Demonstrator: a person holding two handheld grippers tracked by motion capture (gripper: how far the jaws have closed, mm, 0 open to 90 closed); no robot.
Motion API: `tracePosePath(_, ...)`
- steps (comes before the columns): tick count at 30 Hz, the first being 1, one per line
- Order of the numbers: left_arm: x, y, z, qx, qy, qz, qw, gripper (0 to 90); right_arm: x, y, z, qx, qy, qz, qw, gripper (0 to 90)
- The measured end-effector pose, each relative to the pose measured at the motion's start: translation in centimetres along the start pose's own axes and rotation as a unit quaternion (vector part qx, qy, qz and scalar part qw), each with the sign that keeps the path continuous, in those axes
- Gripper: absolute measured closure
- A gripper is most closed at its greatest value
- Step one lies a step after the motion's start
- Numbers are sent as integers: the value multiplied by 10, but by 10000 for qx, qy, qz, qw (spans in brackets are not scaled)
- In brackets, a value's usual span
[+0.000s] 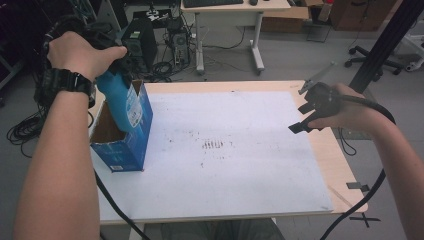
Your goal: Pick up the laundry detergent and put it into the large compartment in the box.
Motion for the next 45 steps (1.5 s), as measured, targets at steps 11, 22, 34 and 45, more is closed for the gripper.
tracePosePath(11,18,0,1,11,-164,-97,9998,379,-1,1,2,15,49,-3,10000,199)
tracePosePath(22,30,0,1,58,-275,-142,9995,379,-2,1,3,17,66,-4,10000,199)
tracePosePath(34,42,6,0,74,-417,-244,9988,380,-3,3,6,39,90,-7,10000,199)
tracePosePath(45,47,11,-1,140,-442,-252,9986,379,-4,5,7,53,116,-10,9999,199)
Point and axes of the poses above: each handheld gripper's, and its own axes: y roughly forward along the jaws, z roughly out of its underside, x roughly to its left, the point moved 6 cm from there along y, roughly forward along the jaws, and after that the axes turned 1 degree about z, right-handed, at the moved point
